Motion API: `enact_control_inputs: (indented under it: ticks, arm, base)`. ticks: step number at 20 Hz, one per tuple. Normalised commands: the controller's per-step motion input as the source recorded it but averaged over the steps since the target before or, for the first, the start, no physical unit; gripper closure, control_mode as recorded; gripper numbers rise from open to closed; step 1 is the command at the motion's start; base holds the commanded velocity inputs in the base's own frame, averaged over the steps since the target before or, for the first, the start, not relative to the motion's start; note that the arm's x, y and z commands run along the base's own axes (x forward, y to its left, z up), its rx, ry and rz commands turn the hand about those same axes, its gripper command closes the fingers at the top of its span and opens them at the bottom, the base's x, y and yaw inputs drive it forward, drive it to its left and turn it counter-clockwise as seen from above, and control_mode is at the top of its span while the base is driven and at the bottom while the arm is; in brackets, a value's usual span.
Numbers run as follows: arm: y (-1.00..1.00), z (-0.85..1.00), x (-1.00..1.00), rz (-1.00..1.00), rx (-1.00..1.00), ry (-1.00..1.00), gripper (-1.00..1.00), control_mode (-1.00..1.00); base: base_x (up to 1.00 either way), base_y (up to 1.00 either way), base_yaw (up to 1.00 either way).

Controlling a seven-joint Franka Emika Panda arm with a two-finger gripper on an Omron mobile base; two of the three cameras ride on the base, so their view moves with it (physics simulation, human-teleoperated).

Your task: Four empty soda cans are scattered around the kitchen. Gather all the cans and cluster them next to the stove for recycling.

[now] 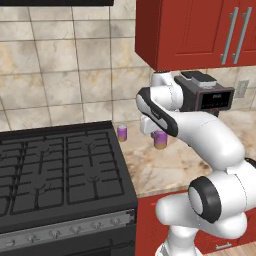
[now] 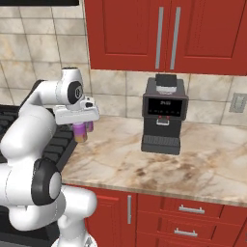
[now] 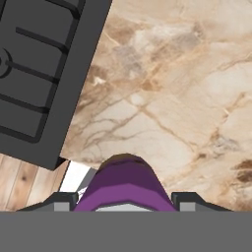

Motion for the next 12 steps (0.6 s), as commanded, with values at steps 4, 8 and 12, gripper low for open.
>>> enact_control_inputs:
  ticks: [4,8,12]
  arm:
    - [0.0,0.0,0.0,0.0,0.0,0.0,1.0,-1.0]
    - [0.01,0.0,0.05,0.0,0.0,0.0,1.0,-1.0]
    - [0.14,-0.02,0.14,0.0,0.0,0.0,1.0,-1.0]
  base:
    - [0.0,0.0,0.0]
    - [0.0,0.0,0.0]
    - [0.0,0.0,0.0]
